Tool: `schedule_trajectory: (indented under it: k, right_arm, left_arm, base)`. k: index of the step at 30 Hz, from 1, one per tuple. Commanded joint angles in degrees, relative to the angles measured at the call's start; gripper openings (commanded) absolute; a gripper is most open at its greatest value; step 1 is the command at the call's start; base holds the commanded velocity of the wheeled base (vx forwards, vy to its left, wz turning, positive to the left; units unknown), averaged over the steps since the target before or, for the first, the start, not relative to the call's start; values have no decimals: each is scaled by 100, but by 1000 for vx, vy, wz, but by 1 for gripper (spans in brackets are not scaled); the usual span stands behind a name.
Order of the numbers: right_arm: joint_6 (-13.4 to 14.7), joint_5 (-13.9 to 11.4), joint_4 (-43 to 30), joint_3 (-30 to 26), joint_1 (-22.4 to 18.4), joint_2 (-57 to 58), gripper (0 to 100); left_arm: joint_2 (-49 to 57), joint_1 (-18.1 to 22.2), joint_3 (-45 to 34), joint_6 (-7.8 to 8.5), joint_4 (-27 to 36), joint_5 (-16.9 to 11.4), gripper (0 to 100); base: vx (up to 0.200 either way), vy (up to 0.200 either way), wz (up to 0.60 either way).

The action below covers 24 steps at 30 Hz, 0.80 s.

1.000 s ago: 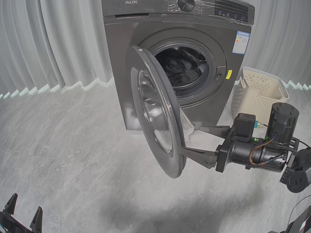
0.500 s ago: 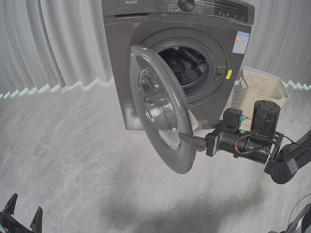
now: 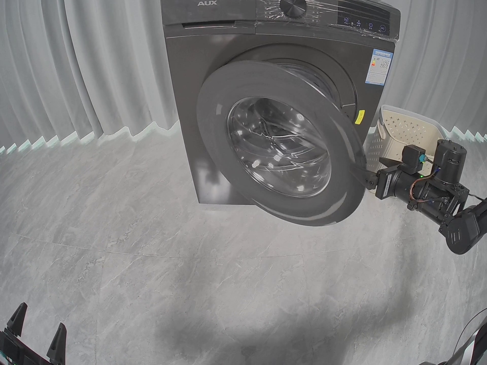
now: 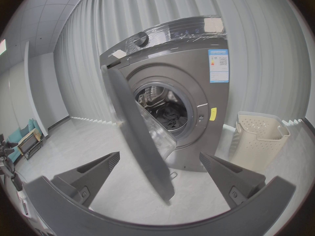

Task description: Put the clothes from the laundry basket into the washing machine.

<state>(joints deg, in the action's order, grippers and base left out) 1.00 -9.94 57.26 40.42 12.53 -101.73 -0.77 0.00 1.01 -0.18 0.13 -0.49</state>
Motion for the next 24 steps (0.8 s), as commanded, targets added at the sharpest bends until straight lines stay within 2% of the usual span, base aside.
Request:
schedule_trajectory:
  k: [1,6,9,14,16,21,24]
  right_arm:
    - [-21,-8,57,-228,-58,215,100]
    - [-21,-96,5,-1045,505,839,100]
    - [-21,-114,5,-1353,707,980,100]
    - [67,-272,92,-1529,1164,980,100]
    - [120,-307,101,-1529,1331,980,100]
    - [480,-272,268,-1502,1603,962,100]
    - [673,-255,637,-1502,1726,927,100]
  left_arm:
    - [77,0,-92,1,4,5,100]
    - [77,9,-92,36,4,-4,100]
    - [77,0,-92,27,4,-30,100]
    - [77,9,-92,9,4,-30,100]
    - [77,9,-92,1,-5,-22,100]
    - [77,9,-92,1,4,-22,100]
    - [77,9,-92,18,-5,-22,100]
  base:
    - [0,0,0]
    - [0,0,0]
    - [0,0,0]
    - [0,0,0]
    - [0,-200,0]
    - [0,-200,0]
    - [0,-200,0]
